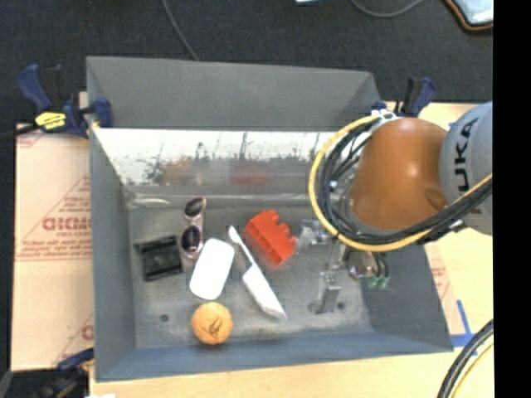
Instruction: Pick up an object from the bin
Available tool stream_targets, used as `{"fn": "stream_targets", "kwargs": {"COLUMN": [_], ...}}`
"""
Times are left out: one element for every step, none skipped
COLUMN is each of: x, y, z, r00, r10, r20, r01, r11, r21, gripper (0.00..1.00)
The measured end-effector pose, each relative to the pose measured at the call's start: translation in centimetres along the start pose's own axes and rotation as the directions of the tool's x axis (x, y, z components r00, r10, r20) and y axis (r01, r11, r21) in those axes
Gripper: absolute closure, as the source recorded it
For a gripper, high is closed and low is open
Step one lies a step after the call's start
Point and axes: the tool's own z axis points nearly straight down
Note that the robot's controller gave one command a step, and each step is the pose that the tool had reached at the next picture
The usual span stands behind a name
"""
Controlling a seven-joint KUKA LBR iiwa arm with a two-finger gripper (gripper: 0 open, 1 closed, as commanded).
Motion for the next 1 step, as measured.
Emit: {"fn": "stream_targets", "kwargs": {"x": [-0.18], "y": [-0.01], "z": [-0.39], "r00": [1.0], "r10": [0.0], "r20": [0.008], "r01": [0.0], "r11": [1.0], "r21": [0.0], "gripper": [0.0]}}
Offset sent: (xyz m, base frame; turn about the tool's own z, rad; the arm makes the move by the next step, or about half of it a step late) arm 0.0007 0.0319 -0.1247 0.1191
